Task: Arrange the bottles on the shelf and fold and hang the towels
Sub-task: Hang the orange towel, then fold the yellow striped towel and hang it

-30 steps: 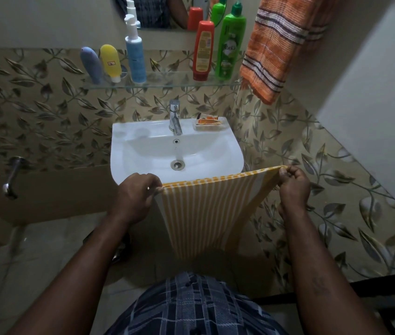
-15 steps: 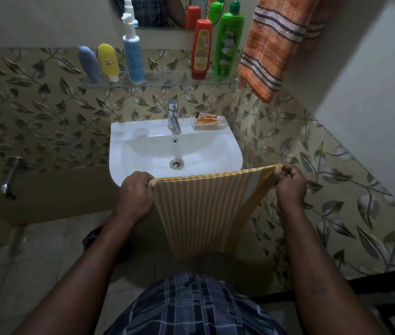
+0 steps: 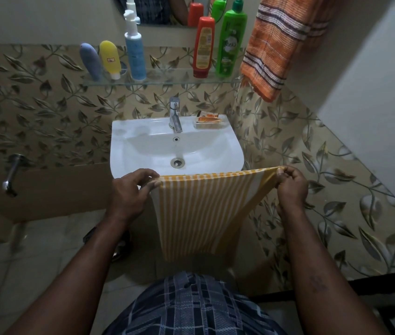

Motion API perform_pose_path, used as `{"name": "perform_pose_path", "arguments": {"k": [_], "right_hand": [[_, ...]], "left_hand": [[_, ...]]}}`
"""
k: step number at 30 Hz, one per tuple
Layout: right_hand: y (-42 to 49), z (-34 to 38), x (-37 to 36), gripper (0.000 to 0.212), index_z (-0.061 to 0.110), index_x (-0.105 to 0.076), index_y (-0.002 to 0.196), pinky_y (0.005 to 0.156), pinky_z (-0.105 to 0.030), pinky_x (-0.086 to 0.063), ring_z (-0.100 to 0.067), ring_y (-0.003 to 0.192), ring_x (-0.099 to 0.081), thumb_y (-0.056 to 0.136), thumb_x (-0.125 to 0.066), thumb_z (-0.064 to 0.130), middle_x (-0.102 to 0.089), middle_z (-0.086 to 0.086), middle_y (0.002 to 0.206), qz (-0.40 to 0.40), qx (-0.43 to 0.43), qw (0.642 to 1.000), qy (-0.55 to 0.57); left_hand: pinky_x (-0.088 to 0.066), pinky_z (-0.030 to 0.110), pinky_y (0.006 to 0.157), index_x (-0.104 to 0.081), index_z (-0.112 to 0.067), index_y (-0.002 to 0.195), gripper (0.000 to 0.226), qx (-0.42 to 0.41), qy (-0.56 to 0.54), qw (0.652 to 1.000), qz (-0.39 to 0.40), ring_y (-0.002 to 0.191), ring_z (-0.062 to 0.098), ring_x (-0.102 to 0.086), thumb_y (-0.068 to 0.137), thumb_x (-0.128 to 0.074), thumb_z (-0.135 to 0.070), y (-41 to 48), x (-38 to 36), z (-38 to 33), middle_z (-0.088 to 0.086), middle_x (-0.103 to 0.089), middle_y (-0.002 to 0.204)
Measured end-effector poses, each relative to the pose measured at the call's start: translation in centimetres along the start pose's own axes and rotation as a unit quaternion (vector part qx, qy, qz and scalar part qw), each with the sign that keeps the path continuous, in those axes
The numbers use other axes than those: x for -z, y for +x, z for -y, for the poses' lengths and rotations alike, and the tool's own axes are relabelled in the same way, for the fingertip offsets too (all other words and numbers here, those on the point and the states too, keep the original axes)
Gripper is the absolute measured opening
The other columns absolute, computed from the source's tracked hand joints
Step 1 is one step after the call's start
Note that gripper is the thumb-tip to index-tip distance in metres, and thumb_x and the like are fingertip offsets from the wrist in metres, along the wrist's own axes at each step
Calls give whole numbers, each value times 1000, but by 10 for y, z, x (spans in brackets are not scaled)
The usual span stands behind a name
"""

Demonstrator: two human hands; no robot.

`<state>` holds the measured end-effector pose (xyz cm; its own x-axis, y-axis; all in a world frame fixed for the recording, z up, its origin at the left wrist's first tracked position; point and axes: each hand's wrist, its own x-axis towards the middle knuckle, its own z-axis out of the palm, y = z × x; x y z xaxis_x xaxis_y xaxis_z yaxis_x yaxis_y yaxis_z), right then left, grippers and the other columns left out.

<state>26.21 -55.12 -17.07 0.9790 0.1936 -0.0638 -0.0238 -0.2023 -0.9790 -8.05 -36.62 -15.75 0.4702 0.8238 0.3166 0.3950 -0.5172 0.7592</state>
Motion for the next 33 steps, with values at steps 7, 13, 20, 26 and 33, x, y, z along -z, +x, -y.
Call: {"name": "perform_pose_path", "arguments": {"k": [7,13,20,26,33], "right_hand": [[-4,11,-2,11,21,-73,107,89,-43,-60,-23,98,-70,98,-67,17,-74,-1,100,18,37,999,-3],[-8,14,-6,12,28,-70,95,93,-50,-61,-18,92,-68,97,-69,16,-72,6,93,32,29,999,-5],[-16,16,-12,3,24,-73,94,85,-54,-63,-22,91,-72,92,-71,24,-75,1,92,42,23,999,-21],[-10,21,-17,16,25,-75,84,81,-53,-64,-24,87,-75,75,-75,38,-78,0,88,27,-21,999,-12],[-49,21,-43,14,21,-75,78,74,-54,-65,-26,80,-75,72,-79,33,-78,-4,83,66,-68,996,3]], "left_hand": [[-53,32,71,-80,-19,95,4,-27,29,999,-34,80,16,-70,93,-78,-22,4,4,3,-3,-77,87],[-41,8,67,-75,-16,91,7,36,8,996,-83,77,8,-63,97,-71,-17,9,2,-4,-5,-71,82],[-55,31,75,-75,-24,93,3,89,-39,991,-95,77,8,-69,92,-76,-27,12,8,3,-6,-74,82],[-57,34,71,-70,-26,105,13,131,-116,983,-54,68,12,-70,94,-76,-20,14,8,-7,5,-71,73],[-64,53,77,-73,-27,90,11,191,-204,960,-28,62,16,-71,93,-76,-17,3,-27,-40,5,-73,68]]}}
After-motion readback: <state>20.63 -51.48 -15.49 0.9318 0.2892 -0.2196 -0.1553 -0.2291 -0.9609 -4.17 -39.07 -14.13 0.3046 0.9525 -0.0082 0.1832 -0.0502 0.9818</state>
